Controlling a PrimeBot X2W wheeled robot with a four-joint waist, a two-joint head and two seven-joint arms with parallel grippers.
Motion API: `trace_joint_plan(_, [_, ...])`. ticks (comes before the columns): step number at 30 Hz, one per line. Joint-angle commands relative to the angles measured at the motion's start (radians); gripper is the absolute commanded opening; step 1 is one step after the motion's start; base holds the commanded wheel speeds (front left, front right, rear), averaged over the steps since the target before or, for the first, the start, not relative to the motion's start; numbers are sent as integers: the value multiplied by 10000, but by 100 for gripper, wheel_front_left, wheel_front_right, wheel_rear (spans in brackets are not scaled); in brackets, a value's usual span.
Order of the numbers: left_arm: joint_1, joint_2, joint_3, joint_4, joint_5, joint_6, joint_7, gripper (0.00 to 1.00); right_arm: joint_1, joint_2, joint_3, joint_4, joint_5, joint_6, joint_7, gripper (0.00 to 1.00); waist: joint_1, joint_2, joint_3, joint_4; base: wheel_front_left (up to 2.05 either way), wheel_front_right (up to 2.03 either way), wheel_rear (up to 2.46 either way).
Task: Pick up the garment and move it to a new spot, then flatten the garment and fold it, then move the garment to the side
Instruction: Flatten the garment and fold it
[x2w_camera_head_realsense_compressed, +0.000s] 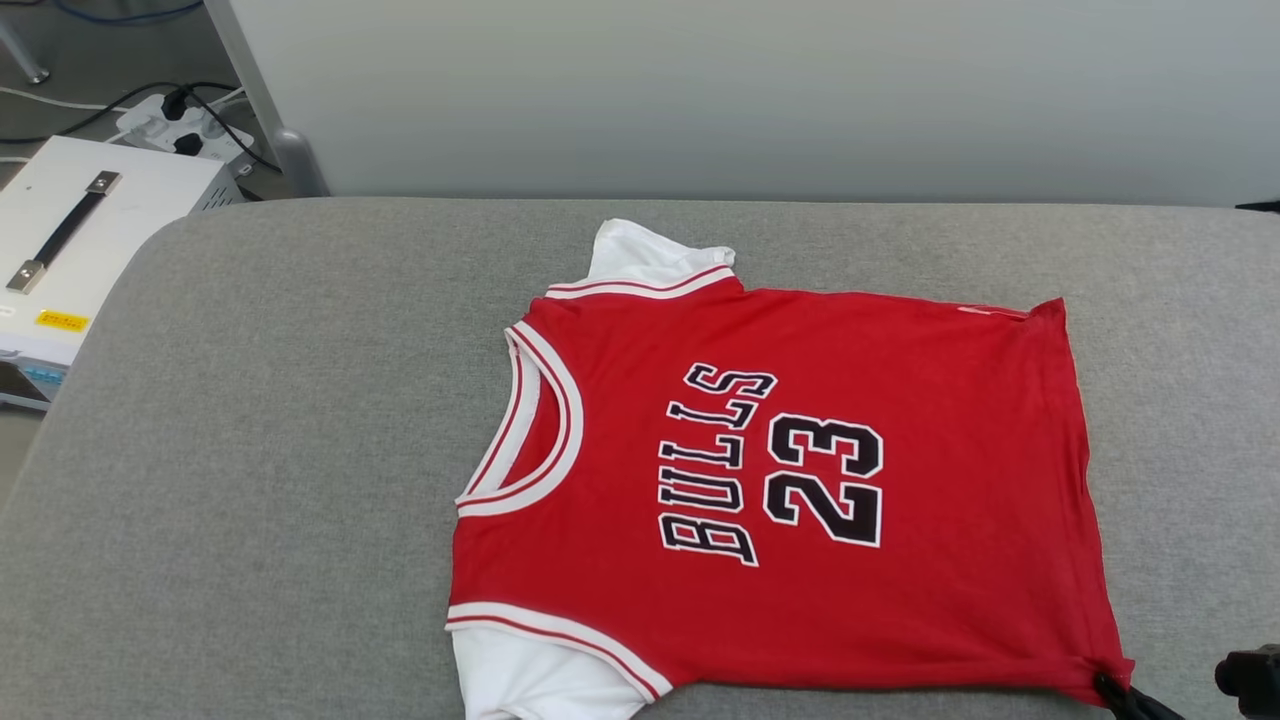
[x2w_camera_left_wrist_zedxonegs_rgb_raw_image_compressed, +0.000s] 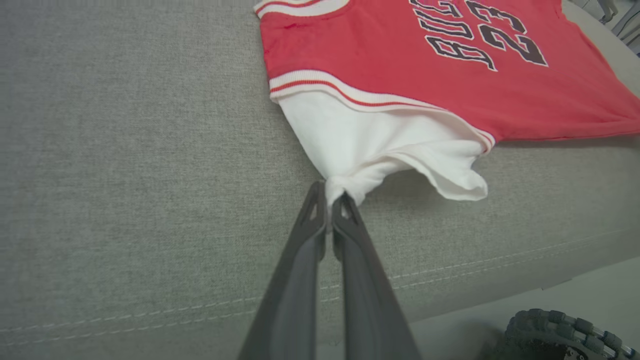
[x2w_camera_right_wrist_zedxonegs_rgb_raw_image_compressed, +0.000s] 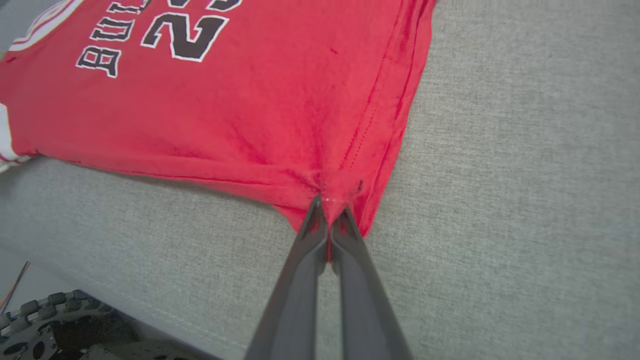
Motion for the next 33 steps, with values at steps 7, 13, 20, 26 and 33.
trace_joint_plan(7, [-1194, 205, 148, -130, 594, -124, -238, 0, 30, 329, -949, -887, -409, -7, 627, 0, 2, 0, 156, -15, 0, 0, 0])
trace_joint_plan(13, [-3019, 83, 148, 272, 1091, -598, -312, 0, -693, 515, -1503, -1205, -415, -7, 920, 0, 2, 0, 591, -155, 0, 0, 0])
trace_joint_plan(20, [-5567, -293, -130, 1641, 1544, -1323, -175, 0, -1710, 496, -1577, -1105, -261, -7, 1103, 0, 2, 0, 1380, -332, 0, 0, 0])
trace_joint_plan(26, [-7858, -569, -499, 3841, 1680, -1786, -338, 0, -3189, 385, -1147, -436, -62, -7, 1156, 0, 2, 0, 2322, -596, 0, 0, 0])
trace_joint_plan(33, [-8967, -871, -1073, 5668, 1453, -1871, -529, 0, -4396, 437, -401, 556, 148, -7, 1371, 0, 2, 0, 2933, -768, 0, 0, 0])
